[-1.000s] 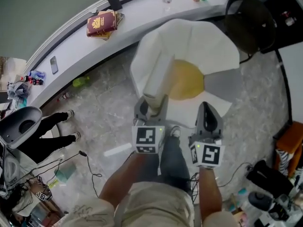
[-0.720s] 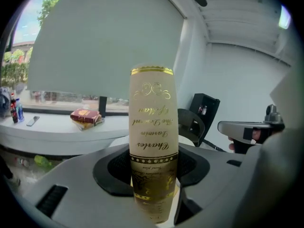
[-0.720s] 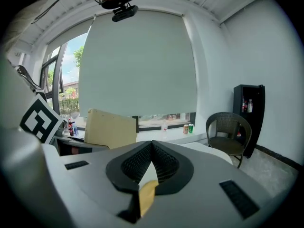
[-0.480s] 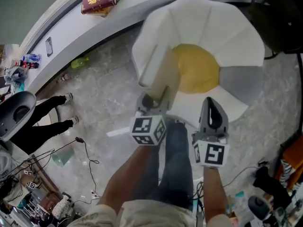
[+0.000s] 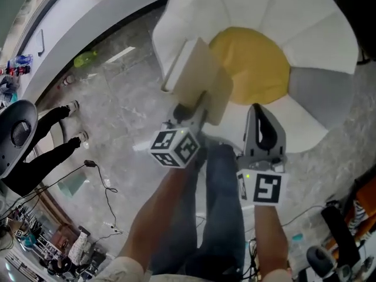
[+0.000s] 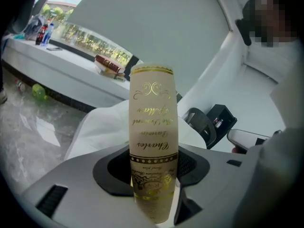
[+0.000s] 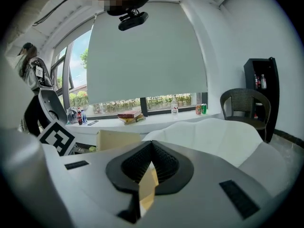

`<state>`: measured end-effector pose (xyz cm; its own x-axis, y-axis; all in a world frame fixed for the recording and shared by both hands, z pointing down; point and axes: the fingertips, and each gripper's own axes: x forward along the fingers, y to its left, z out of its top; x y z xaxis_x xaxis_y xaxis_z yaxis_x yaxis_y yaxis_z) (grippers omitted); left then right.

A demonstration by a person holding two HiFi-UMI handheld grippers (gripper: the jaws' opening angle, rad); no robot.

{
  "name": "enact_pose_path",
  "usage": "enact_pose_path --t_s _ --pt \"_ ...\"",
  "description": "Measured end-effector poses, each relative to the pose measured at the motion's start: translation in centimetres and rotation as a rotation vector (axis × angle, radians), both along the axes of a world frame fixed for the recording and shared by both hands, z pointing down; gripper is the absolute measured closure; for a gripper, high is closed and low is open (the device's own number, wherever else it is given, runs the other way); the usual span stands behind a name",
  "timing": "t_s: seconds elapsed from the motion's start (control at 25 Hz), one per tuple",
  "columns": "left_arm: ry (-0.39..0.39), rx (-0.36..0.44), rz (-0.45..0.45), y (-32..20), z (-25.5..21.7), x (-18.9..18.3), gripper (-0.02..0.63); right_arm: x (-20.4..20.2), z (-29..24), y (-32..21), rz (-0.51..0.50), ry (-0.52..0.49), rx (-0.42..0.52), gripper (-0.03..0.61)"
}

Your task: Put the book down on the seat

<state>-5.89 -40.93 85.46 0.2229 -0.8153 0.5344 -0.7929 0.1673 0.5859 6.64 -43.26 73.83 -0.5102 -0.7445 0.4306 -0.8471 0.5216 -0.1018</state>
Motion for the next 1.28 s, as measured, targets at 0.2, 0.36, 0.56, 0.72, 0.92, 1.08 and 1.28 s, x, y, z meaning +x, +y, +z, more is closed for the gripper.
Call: enact_pose_path --t_s 0.2,0.36,0.56,0.72,0.92,1.08,1.28 --pt "0.172 -0.019 -0.050 0.6 6.4 0.3 0.390 0.5 4.0 0.7 -0.016 0.010 -0.022 0.575" --pt "0.218 -0.054 -0.074 0.3 10.9 -0.1 0.391 0.9 6.7 1.3 -0.021 0.003 -0.066 0.575" --pt "0.386 0.001 -0.134 -1.3 13.6 -0.1 0.391 0.5 8.7 1.9 -0.044 -0.006 -0.105 0.575" --pt "0.451 0.026 -0.163 -2.4 15.0 0.1 0.390 -0.2 9.6 2.2 -0.084 -0.010 -0.122 0.575" --pt "0.501 0.007 -0.239 -2.0 16.9 -0.4 0.388 -0.7 9.0 1.8 -0.094 -0.062 -0.145 0.575" --pt "0.523 -0.045 -0.259 -1.1 18.4 -0.7 0.380 -1.0 8.9 1.5 -0.103 -0.053 -0.123 0.575" --pt "0.514 -0.144 -0.312 0.6 20.5 -1.9 0.312 -1.8 8.8 1.1 -0.079 -0.071 -0.135 0.575"
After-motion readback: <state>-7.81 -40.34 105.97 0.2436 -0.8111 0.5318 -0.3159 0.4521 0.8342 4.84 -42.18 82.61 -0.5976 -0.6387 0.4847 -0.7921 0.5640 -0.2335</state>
